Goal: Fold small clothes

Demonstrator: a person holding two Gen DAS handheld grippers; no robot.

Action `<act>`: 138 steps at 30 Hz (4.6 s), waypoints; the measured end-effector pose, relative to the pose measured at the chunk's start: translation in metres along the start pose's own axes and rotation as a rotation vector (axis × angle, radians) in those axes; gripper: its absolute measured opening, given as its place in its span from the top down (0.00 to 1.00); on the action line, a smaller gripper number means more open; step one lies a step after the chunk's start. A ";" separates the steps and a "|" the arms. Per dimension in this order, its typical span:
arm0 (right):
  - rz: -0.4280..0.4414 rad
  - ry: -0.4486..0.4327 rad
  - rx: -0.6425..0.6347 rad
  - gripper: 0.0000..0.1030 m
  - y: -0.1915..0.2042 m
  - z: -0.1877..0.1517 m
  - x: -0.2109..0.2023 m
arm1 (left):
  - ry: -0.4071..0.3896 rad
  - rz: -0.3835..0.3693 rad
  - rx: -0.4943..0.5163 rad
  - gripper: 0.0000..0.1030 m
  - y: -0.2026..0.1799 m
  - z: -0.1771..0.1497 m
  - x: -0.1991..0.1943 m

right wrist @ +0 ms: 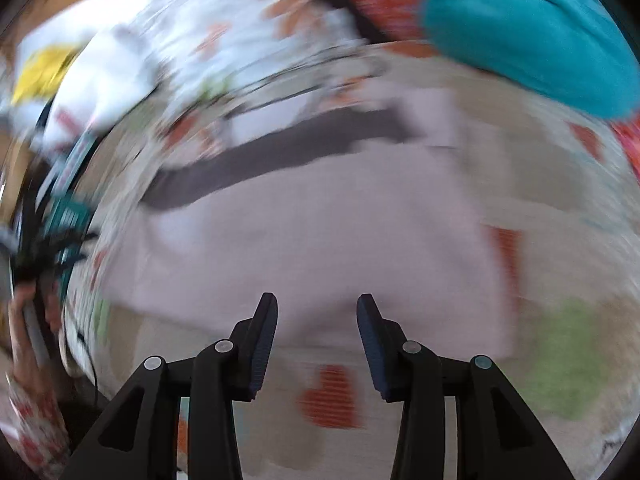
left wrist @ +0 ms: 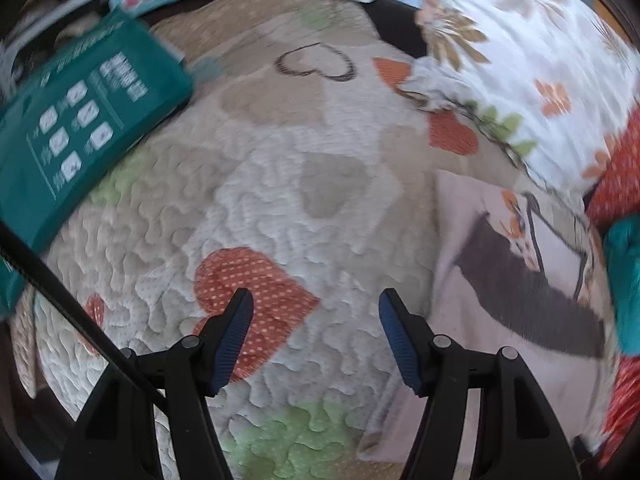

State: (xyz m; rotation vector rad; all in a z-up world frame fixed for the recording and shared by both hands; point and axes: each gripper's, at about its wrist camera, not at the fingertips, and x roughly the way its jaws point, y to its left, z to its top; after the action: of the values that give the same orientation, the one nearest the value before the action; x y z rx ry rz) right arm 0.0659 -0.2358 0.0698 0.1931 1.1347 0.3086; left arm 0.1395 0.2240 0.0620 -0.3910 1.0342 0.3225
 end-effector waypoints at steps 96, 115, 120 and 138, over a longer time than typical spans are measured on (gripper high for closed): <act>0.047 -0.078 0.404 0.90 -0.172 0.159 0.070 | 0.020 -0.427 0.432 0.40 -0.225 -0.093 -0.007; -0.076 -0.099 0.208 0.76 -0.130 0.177 0.052 | 0.041 -0.344 0.436 0.40 -0.206 -0.094 0.007; -0.061 -0.127 0.145 0.50 -0.112 0.149 0.016 | 0.076 -0.391 0.374 0.37 -0.199 -0.090 0.008; 0.339 -0.031 0.492 0.65 -0.136 0.055 0.058 | 0.189 -0.521 0.515 0.80 -0.256 -0.145 0.004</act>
State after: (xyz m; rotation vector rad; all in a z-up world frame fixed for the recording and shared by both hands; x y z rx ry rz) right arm 0.1581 -0.3436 0.0009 0.8277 1.1313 0.3193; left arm 0.1428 -0.0692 0.0343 -0.2114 1.1145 -0.4510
